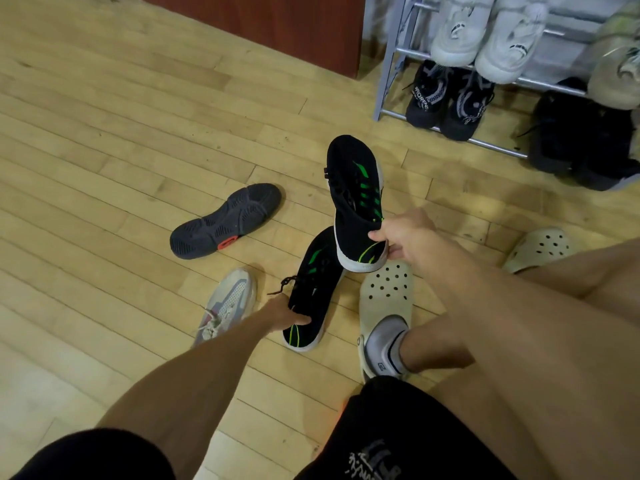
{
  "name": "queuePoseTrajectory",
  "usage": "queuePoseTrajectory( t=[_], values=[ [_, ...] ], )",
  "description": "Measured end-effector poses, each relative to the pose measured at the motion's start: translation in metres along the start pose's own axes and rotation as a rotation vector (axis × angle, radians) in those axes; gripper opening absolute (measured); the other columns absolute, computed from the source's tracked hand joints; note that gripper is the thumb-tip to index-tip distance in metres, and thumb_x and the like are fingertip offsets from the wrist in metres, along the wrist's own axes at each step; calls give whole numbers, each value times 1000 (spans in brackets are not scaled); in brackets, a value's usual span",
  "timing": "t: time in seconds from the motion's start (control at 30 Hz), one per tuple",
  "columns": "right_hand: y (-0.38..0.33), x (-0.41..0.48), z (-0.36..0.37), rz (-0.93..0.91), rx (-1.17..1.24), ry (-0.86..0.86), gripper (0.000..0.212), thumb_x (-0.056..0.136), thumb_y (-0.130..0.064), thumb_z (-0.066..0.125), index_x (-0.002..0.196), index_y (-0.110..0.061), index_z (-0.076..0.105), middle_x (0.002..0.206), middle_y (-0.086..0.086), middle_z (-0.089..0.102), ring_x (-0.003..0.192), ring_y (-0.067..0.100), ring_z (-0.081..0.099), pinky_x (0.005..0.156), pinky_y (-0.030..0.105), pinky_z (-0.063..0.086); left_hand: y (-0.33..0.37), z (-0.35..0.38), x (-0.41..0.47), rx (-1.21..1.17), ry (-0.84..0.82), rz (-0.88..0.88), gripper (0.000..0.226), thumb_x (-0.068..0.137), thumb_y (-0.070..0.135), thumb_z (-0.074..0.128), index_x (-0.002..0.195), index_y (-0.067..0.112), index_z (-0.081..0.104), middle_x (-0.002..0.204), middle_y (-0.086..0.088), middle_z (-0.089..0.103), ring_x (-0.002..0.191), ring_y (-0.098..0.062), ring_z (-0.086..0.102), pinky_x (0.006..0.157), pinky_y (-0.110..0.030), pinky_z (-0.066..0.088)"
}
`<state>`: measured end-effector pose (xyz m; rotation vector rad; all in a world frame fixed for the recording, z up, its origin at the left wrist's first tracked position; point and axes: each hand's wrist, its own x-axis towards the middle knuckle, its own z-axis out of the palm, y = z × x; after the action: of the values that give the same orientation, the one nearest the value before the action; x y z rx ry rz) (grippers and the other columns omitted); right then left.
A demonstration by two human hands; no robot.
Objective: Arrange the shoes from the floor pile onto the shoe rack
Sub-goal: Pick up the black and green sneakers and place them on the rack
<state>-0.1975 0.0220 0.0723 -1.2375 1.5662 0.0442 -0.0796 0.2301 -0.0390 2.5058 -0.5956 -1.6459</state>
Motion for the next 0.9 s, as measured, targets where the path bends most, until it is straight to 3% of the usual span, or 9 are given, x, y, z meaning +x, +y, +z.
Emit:
queuePoseTrajectory(
  t=[0.1, 0.23, 0.3, 0.4, 0.5, 0.57, 0.63, 0.77, 0.9],
  values=[
    [1, 0, -2, -6, -32, -21, 34, 72, -6, 82, 103, -2, 67, 97, 14, 70, 88, 33, 70, 64, 34, 56, -5, 14, 4, 6, 89, -27, 70, 78, 17, 71, 136, 7, 33, 135, -16, 43, 121, -34, 48, 90, -37, 48],
    [-4, -2, -5, -3, -64, -53, 38, 72, -6, 81, 107, -2, 66, 102, 14, 69, 86, 33, 69, 64, 34, 55, -6, 19, 3, -180, 115, -63, 54, 80, 1, 61, 126, 12, 34, 124, -13, 43, 106, -34, 50, 84, -49, 55],
    [-8, -6, -4, 1, -90, -89, 38, 74, -4, 79, 108, -2, 65, 107, 14, 69, 85, 34, 68, 71, 37, 56, -2, 16, -3, -314, 15, -88, 50, 82, -4, 63, 120, 16, 38, 125, -8, 40, 109, -31, 49, 77, -47, 58],
    [-19, -17, -5, -40, -91, -119, 38, 76, 4, 74, 112, 2, 63, 107, 15, 67, 97, 38, 68, 84, 44, 57, 4, 6, -16, -471, -94, -98, 55, 81, -5, 67, 128, 12, 44, 129, -11, 46, 112, -33, 54, 75, -47, 58],
    [-32, -32, -8, -94, -113, -126, 40, 78, 7, 71, 117, 3, 60, 112, 17, 66, 101, 40, 67, 89, 47, 55, 14, -11, -28, -486, -131, -17, 31, 83, -2, 66, 112, 1, 57, 111, -11, 58, 95, -26, 58, 80, -49, 58],
    [-41, -41, -11, -132, -138, -104, 43, 77, 6, 72, 118, 3, 60, 115, 18, 66, 98, 41, 68, 89, 51, 55, 21, -25, -36, -531, -129, 24, 30, 85, 0, 64, 114, -1, 60, 112, -12, 63, 85, -21, 59, 76, -44, 59],
    [-50, -52, -16, -156, -169, -116, 44, 77, 5, 71, 120, 2, 59, 119, 17, 66, 99, 40, 68, 88, 51, 56, 27, -43, -47, -568, -78, 67, 32, 85, 3, 65, 117, 1, 59, 114, -12, 65, 87, -23, 61, 71, -41, 60],
    [-67, -80, -37, -202, -165, -128, 43, 90, 7, 56, 132, 5, 49, 137, 19, 53, 120, 38, 56, 100, 48, 49, 49, -86, -75, -666, 25, 188, 30, 86, 6, 65, 115, 4, 60, 113, -8, 65, 96, -27, 63, 68, -40, 59],
    [-82, -97, -71, -277, -108, -39, 27, 81, 8, 65, 107, 6, 59, 106, 20, 65, 99, 39, 66, 86, 50, 56, 86, -127, -112, -707, 105, 321, 26, 87, 3, 63, 113, 5, 60, 92, -9, 67, 78, -23, 62, 69, -41, 57]
  ],
)
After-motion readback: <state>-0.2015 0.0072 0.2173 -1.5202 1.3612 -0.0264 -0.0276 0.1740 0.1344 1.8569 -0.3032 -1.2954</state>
